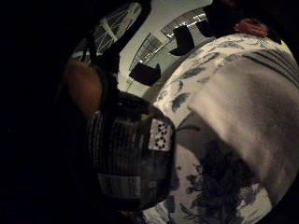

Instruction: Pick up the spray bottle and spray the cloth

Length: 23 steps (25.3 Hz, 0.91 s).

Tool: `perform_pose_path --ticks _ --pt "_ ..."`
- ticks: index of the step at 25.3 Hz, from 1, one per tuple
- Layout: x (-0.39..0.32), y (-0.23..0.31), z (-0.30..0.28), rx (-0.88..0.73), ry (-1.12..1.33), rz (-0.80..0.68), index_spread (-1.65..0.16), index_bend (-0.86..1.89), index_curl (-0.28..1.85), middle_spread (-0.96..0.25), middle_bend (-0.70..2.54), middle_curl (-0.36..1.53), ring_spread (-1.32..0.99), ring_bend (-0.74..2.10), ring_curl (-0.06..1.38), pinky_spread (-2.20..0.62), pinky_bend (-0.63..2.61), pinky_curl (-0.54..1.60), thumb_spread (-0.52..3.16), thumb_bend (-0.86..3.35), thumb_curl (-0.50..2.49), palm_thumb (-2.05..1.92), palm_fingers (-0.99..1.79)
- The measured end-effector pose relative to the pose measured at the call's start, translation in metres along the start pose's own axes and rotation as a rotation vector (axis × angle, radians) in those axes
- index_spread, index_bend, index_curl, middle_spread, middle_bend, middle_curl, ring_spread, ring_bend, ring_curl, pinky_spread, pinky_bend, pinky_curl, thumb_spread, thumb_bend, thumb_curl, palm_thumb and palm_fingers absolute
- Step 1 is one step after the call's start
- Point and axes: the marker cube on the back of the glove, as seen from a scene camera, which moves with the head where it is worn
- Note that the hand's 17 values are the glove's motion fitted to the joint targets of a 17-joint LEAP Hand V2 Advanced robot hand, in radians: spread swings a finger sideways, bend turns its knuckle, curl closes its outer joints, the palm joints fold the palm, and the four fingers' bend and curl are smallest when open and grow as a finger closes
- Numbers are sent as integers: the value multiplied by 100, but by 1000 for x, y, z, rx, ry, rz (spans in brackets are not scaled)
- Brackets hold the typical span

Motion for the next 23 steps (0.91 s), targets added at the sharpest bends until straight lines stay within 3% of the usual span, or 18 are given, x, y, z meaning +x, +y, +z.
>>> perform_pose_path --ticks 9,14,23 --pt "10 1 2 -43 -24 84 -18 19 50 -7 34 48 1 37 39 11 13 27 99 -3 56 80 107" --pt "3 45 -19 -213 6 80 -25 6 46 -3 26 46 2 30 39 13 21 31 107 -3 53 76 67" --pt "-22 123 -128 -80 521 -38 -34 8 32 -1 28 44 3 36 37 13 23 31 117 -2 48 74 63"
